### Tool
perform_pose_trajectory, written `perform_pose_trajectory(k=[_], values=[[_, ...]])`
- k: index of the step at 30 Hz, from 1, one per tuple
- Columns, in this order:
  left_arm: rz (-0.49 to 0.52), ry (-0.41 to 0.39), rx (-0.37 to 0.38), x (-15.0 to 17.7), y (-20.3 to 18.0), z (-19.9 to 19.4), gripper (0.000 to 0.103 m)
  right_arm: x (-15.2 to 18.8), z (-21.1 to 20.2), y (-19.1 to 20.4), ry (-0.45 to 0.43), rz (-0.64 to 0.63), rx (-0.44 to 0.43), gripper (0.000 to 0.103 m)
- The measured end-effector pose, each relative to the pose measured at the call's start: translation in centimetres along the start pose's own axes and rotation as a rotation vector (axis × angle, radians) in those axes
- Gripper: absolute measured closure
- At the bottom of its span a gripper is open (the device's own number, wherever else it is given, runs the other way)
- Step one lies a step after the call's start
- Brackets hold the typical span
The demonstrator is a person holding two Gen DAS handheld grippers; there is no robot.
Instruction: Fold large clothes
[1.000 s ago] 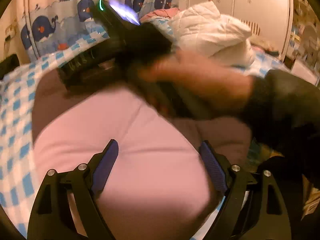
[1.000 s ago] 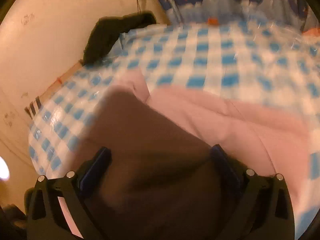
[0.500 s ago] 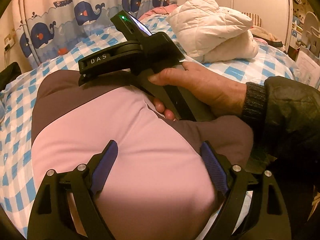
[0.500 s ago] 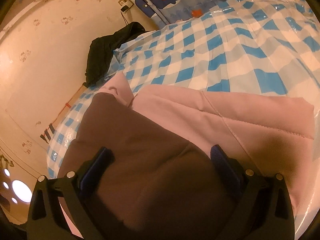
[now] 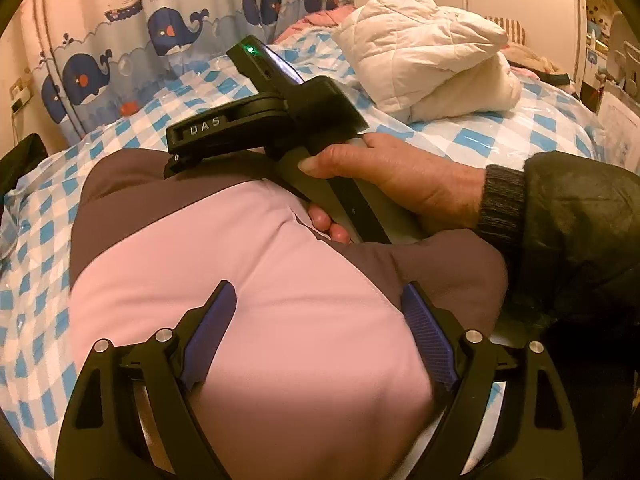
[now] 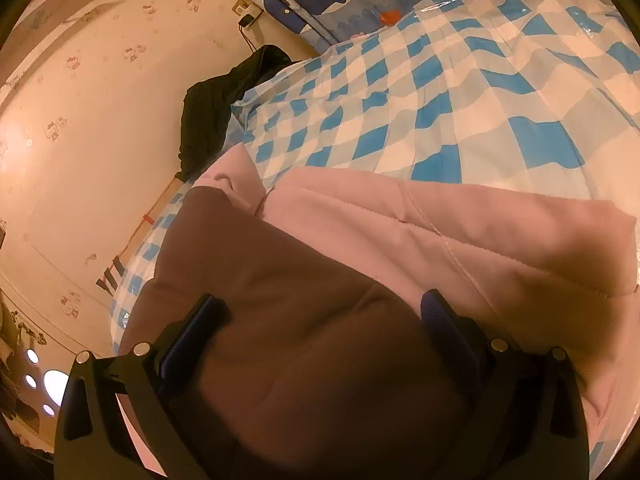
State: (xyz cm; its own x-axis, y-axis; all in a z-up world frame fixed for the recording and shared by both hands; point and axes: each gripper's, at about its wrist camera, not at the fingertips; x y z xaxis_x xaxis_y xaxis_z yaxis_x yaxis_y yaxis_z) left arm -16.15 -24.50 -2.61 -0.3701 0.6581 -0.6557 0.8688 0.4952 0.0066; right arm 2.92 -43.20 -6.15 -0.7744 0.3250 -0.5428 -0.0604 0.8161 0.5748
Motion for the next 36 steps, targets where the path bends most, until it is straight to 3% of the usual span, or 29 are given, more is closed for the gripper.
perform_pose_trajectory(k=[2,4,6,8,10,12,14,15,16,17,19,22,25,28,29,30,31,32,36], values=[[-0.04,-0.022,0.037,-0.7,0.7,-2.5,0.023,-0.1,0.0,-0.1,0.007,0.011,0.0,0.008],[-0.095,-0.1,-0.01,-1.3,2.5,-5.4,0.023,-0.4,0.2,0.3,0.031,0.005,0.022,0.008],[-0.178,-0.083,-0.001,-1.3,4.8,-5.1,0.023,-1.0,0.2,1.1,0.08,-0.013,0.057,0.008],[-0.187,0.017,-0.004,-0.3,5.9,-1.8,0.019,-1.6,-1.3,2.5,0.102,-0.042,0.16,0.007],[-0.132,0.016,-0.081,0.8,5.1,-0.8,0.017,-1.2,-6.0,5.3,-0.004,-0.114,0.234,0.007],[-0.143,-0.004,-0.085,1.0,4.9,-1.1,0.017,0.2,-8.9,8.1,-0.069,-0.252,0.342,0.007],[-0.146,-0.009,-0.091,1.0,4.8,-1.0,0.016,1.7,-9.0,9.8,-0.048,-0.369,0.459,0.007],[-0.145,-0.008,-0.093,0.9,4.8,-0.8,0.016,2.5,-7.7,9.5,-0.004,-0.4,0.537,0.007],[-0.139,-0.007,-0.093,1.0,4.8,-0.9,0.016,3.1,-6.0,8.5,0.052,-0.391,0.557,0.007],[-0.132,-0.003,-0.092,0.9,4.7,-0.7,0.016,3.8,-3.8,6.0,0.124,-0.311,0.495,0.007],[-0.149,0.005,-0.081,0.9,5.1,-0.7,0.016,3.5,-3.3,3.4,0.154,-0.201,0.395,0.005],[-0.164,0.009,-0.026,0.4,6.0,-2.5,0.016,3.1,-5.2,3.7,0.159,-0.172,0.382,0.005],[-0.215,-0.072,-0.056,1.3,8.3,-6.0,0.016,3.3,-9.2,5.0,0.076,-0.144,0.37,0.006],[-0.454,-0.116,-0.001,3.8,14.7,-7.2,0.016,3.8,-11.3,4.9,0.066,-0.096,0.363,0.006],[-0.608,-0.135,0.07,5.6,18.3,-6.9,0.016,3.9,-11.4,5.0,0.07,-0.097,0.371,0.006],[-0.697,-0.144,0.117,6.7,20.1,-6.4,0.016,4.1,-11.0,5.2,0.089,-0.107,0.396,0.006],[-0.84,-0.145,0.221,8.6,22.7,-4.9,0.016,4.4,-10.4,5.2,0.113,-0.111,0.418,0.006],[-0.911,-0.133,0.295,9.7,23.8,-3.6,0.015,4.6,-9.8,5.4,0.128,-0.121,0.445,0.006],[-0.998,-0.171,0.496,11.0,24.1,-0.7,0.013,5.6,-10.1,6.4,0.088,-0.204,0.582,0.006]])
Point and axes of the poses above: each gripper's, at about its wrist camera, not at the fingertips, and z roughly the way its jaws point, y to its left, x to its underside, and after that the axes turned 6 degrees about x, right-handed
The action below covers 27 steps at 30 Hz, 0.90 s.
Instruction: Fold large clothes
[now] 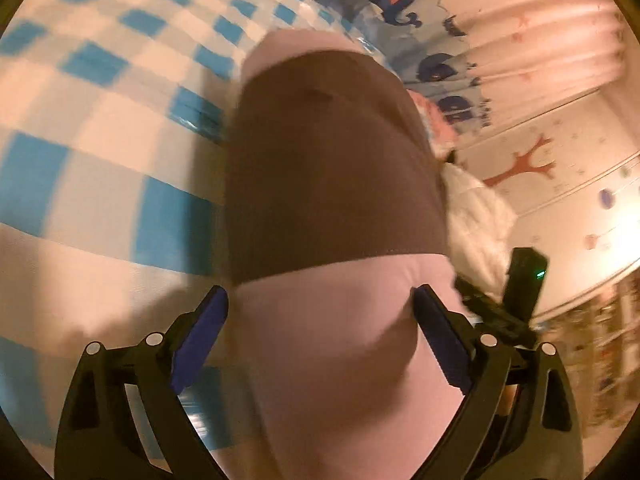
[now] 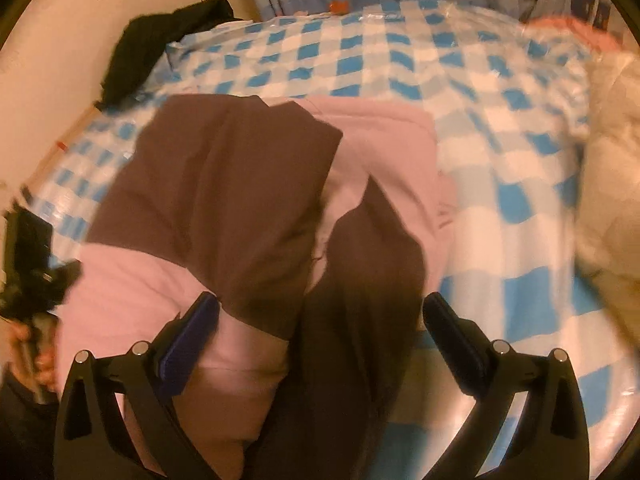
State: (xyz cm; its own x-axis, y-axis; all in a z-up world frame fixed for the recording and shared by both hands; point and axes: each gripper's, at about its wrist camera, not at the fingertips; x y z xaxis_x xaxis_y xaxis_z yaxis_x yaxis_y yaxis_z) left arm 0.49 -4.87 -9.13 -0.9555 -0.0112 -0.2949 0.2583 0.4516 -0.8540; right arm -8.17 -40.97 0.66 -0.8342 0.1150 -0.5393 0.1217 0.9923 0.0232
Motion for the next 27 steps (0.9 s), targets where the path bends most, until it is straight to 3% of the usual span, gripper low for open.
perform_pose_trajectory(k=[3,5,7,8,10,13,18,22,24,26,27], values=[[0.009,0.068,0.013,0.4,-0.3,2.6,0.006,1.2,-0.3,0.9,-0.035,-0.034,0.112,0.006],[0.038,0.088,-0.018,0.3,-1.3,3.6,0.006,1.8,-0.3,0.3,-0.045,-0.003,0.121,0.006],[0.103,0.097,-0.078,0.4,-3.1,4.1,0.007,2.9,1.4,-2.1,-0.007,0.149,-0.025,0.006],[0.147,0.092,-0.122,0.9,-4.3,4.3,0.007,3.9,3.4,-4.3,0.045,0.3,-0.203,0.006],[0.264,0.079,-0.199,2.2,-7.1,4.5,0.009,5.7,5.2,-6.0,0.038,0.446,-0.391,0.005],[0.478,0.032,-0.282,4.7,-11.5,4.0,0.012,6.0,4.0,-4.3,-0.02,0.438,-0.369,0.005],[0.643,-0.054,-0.399,5.3,-14.3,-0.9,0.015,2.2,2.7,3.0,-0.075,0.339,-0.397,0.006],[0.62,-0.151,-0.523,2.2,-12.7,-8.9,0.016,-2.3,3.8,12.5,-0.116,0.226,-0.464,0.006],[0.563,-0.157,-0.593,1.1,-10.9,-11.9,0.016,-3.6,5.7,17.8,-0.107,0.131,-0.423,0.006],[0.423,-0.129,-0.652,-0.9,-5.5,-14.3,0.015,-4.0,8.5,22.3,-0.113,0.004,-0.332,0.006],[0.345,-0.117,-0.642,-1.6,-2.9,-15.0,0.015,-4.0,10.1,23.3,-0.098,-0.01,-0.328,0.006]])
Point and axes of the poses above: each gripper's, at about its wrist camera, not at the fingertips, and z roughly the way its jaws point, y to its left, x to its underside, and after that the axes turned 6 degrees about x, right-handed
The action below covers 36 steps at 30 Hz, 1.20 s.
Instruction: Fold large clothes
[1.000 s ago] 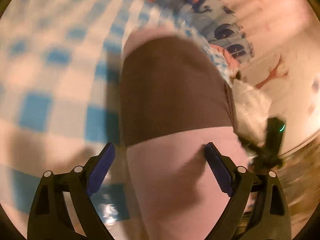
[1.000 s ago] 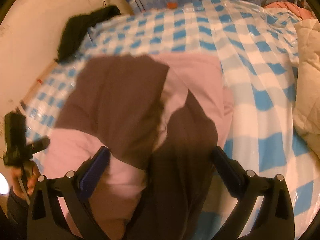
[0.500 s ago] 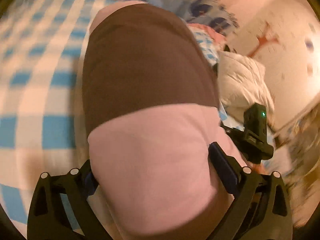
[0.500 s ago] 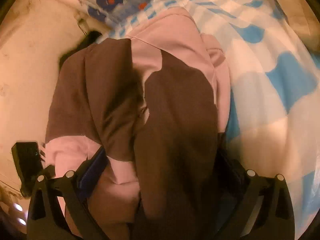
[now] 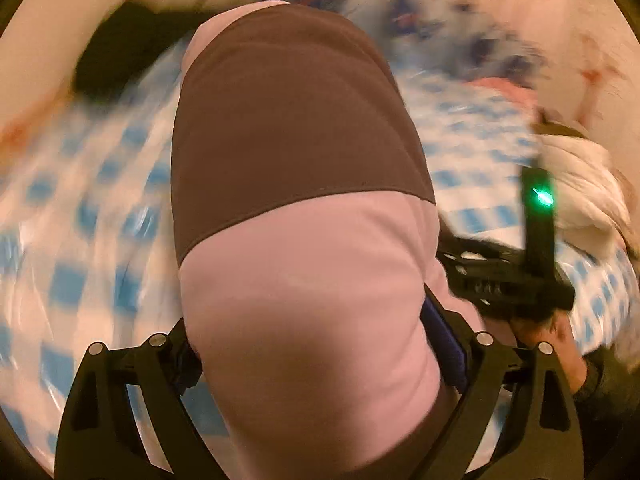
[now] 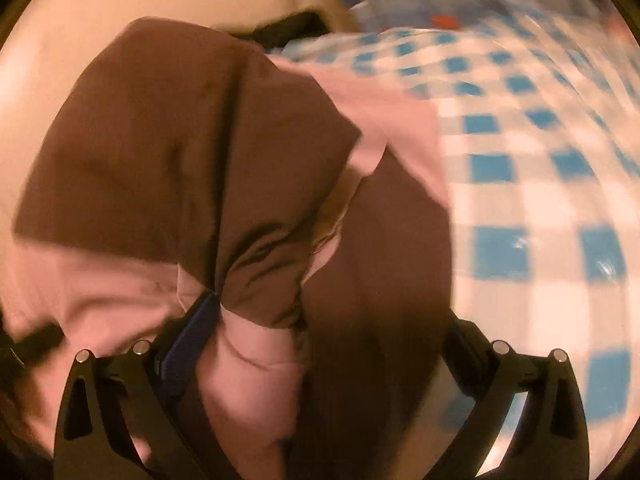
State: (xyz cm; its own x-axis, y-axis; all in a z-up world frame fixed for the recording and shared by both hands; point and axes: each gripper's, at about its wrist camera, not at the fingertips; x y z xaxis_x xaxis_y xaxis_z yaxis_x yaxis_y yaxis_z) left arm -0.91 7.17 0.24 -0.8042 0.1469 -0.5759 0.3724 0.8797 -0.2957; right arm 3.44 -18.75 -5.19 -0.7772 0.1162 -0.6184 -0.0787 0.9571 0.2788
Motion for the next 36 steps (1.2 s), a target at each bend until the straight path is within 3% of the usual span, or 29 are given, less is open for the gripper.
perform_pose_trajectory(k=[1,2,4,5,9,11,12,13,16,17,19,20,22,25,26,28,29,30,32,34,35,36], values=[[-0.136,0.035,0.054,0.8,3.9,1.7,0.012,-0.1,0.9,-0.3,0.034,0.019,-0.029,0.006],[-0.203,0.041,0.111,1.5,6.0,2.3,0.01,-0.3,1.1,-0.5,0.051,0.023,-0.049,0.005],[-0.248,0.013,0.192,2.3,7.4,1.9,0.01,-0.2,0.4,0.1,0.034,-0.042,-0.037,0.006],[-0.238,-0.009,0.191,2.6,7.2,1.2,0.01,-0.2,0.1,0.3,0.022,-0.071,-0.023,0.006],[-0.234,-0.17,0.116,3.0,5.5,-2.1,0.01,-0.5,-1.2,0.1,0.05,-0.117,0.007,0.006],[-0.211,-0.355,-0.017,2.8,4.6,-5.2,0.01,-0.3,-1.2,1.1,0.062,-0.149,0.012,0.006],[-0.214,-0.403,-0.051,2.5,4.3,-6.4,0.01,-0.5,-1.1,1.4,0.069,-0.16,0.017,0.006],[-0.206,-0.43,-0.022,1.9,3.9,-7.0,0.01,-0.8,-0.9,1.6,0.077,-0.167,0.023,0.006],[-0.048,-0.356,-0.008,0.5,1.3,-5.2,0.01,-1.5,-1.0,1.4,0.164,-0.133,-0.02,0.006],[0.031,-0.28,0.003,0.3,0.0,-3.0,0.01,-2.1,-1.6,1.0,0.178,-0.106,-0.03,0.006],[0.119,-0.185,-0.121,0.4,-1.3,1.4,0.008,-4.7,-4.5,0.7,0.078,-0.044,-0.056,0.006],[0.119,-0.181,-0.133,0.5,-1.1,2.6,0.008,-6.4,-5.7,1.0,0.029,-0.012,-0.115,0.006],[0.079,-0.185,-0.076,0.4,-0.2,2.7,0.008,-9.2,-6.5,2.1,-0.023,0.034,-0.197,0.006],[0.135,-0.167,-0.118,-0.1,-1.2,3.6,0.008,-13.5,-3.5,5.1,-0.003,0.072,-0.298,0.006],[0.163,-0.165,-0.14,-0.1,-1.6,3.8,0.008,-14.1,-1.7,6.0,0.0,0.066,-0.271,0.006],[0.178,-0.168,-0.154,0.0,-1.2,3.5,0.008,-12.9,4.2,7.7,-0.009,-0.06,-0.016,0.006],[0.176,-0.169,-0.155,0.0,-1.2,3.3,0.008,-11.4,6.6,7.6,0.018,-0.074,0.011,0.005],[0.179,-0.172,-0.143,0.1,-0.8,3.2,0.008,-9.9,8.1,5.2,0.013,0.031,-0.069,0.005],[0.225,-0.152,-0.124,0.2,-1.7,3.4,0.008,-8.4,7.3,3.0,-0.057,0.088,-0.074,0.007],[0.284,-0.136,-0.191,0.5,-3.2,4.4,0.008,-8.1,7.2,3.0,-0.049,0.062,-0.059,0.007],[0.313,-0.128,-0.248,0.7,-4.0,5.0,0.008,-8.4,7.3,2.9,-0.021,0.051,-0.065,0.007],[0.313,-0.13,-0.254,0.7,-4.1,5.1,0.008,-9.0,7.3,2.7,0.024,0.045,-0.071,0.007]])
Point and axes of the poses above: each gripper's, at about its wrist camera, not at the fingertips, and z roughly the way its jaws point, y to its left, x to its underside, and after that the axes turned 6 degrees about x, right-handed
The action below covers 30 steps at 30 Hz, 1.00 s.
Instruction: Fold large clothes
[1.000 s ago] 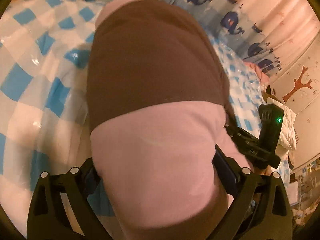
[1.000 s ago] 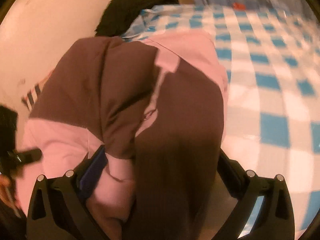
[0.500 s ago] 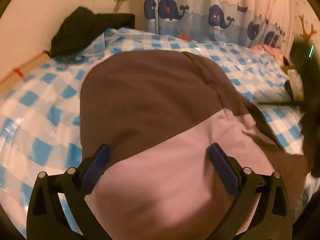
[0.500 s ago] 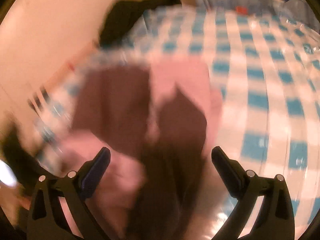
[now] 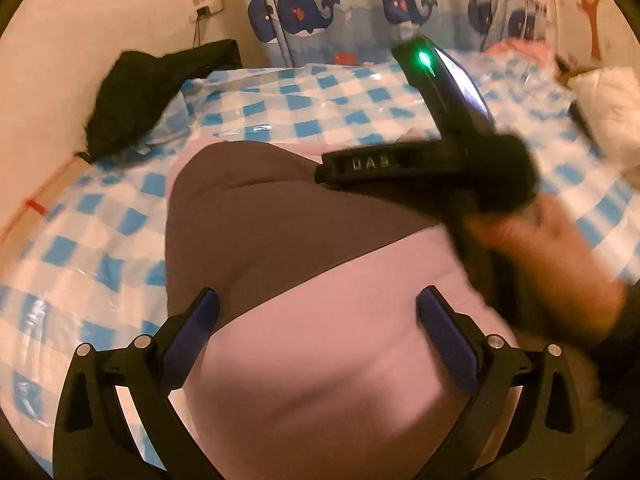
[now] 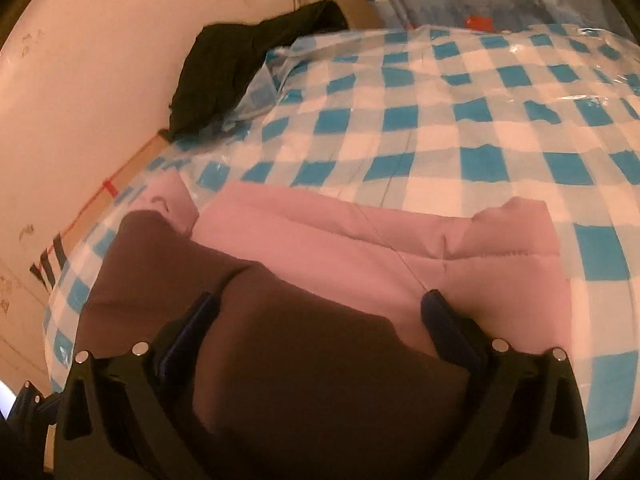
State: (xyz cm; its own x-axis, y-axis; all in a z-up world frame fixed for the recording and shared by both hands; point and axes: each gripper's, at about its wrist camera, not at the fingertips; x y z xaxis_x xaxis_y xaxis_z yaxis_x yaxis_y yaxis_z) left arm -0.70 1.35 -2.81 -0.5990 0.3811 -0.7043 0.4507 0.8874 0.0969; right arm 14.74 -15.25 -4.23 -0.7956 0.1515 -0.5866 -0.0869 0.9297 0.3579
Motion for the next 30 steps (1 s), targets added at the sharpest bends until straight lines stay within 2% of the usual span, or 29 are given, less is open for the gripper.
perform_pose_trajectory(k=[2,5,6,7,8,9,11,14,16,18,19,21,22,23,25,26,30], values=[[-0.028,-0.01,0.021,0.2,0.5,-0.3,0.008,-0.2,-2.7,-0.1,0.007,0.01,0.031,0.007],[-0.079,-0.026,0.061,0.7,2.0,-0.6,0.008,2.3,-9.6,1.1,-0.152,-0.079,0.127,0.007],[-0.091,-0.028,0.075,0.7,2.2,-0.6,0.008,4.1,-10.5,1.1,-0.18,-0.1,0.178,0.007],[-0.091,-0.026,0.076,0.5,2.3,-0.5,0.007,6.3,-8.7,0.9,-0.164,-0.157,0.257,0.007],[-0.084,-0.023,0.087,0.4,2.0,-0.4,0.007,7.7,-7.2,0.6,-0.147,-0.183,0.266,0.007],[-0.066,-0.018,0.083,0.3,1.5,-0.4,0.007,8.6,-6.4,-0.8,-0.159,-0.146,0.222,0.007],[-0.011,-0.016,0.015,0.3,0.0,-0.2,0.007,7.6,-6.4,-1.6,-0.105,-0.112,0.191,0.007],[-0.04,-0.031,0.025,0.6,0.6,-0.5,0.007,6.2,-9.1,-0.9,-0.066,-0.122,0.227,0.007],[-0.072,-0.047,0.022,0.9,1.4,-0.7,0.007,7.4,-15.1,0.1,-0.17,-0.115,0.239,0.007],[-0.097,-0.052,0.036,0.9,2.0,-0.7,0.007,9.7,-18.3,1.2,-0.223,-0.135,0.246,0.007],[-0.102,-0.053,0.038,0.9,2.1,-0.7,0.007,11.2,-19.0,1.9,-0.208,-0.163,0.263,0.007],[-0.104,-0.058,0.033,0.9,2.1,-0.8,0.007,14.8,-16.5,2.7,-0.072,-0.277,0.377,0.007],[-0.102,-0.056,0.045,0.9,2.0,-0.9,0.006,16.5,-14.5,2.3,-0.015,-0.301,0.395,0.007],[-0.09,-0.045,0.059,0.9,1.6,-1.0,0.006,17.1,-13.3,1.2,0.013,-0.259,0.365,0.007],[-0.002,-0.052,-0.018,0.9,-0.5,-1.6,0.006,16.1,-12.8,0.3,0.069,-0.222,0.335,0.007],[0.018,-0.051,-0.032,1.1,-1.1,-1.9,0.007,15.6,-12.7,0.5,0.083,-0.237,0.341,0.007],[-0.006,-0.063,-0.008,1.9,-1.6,-3.0,0.007,14.4,-13.7,0.6,0.126,-0.277,0.331,0.007]])
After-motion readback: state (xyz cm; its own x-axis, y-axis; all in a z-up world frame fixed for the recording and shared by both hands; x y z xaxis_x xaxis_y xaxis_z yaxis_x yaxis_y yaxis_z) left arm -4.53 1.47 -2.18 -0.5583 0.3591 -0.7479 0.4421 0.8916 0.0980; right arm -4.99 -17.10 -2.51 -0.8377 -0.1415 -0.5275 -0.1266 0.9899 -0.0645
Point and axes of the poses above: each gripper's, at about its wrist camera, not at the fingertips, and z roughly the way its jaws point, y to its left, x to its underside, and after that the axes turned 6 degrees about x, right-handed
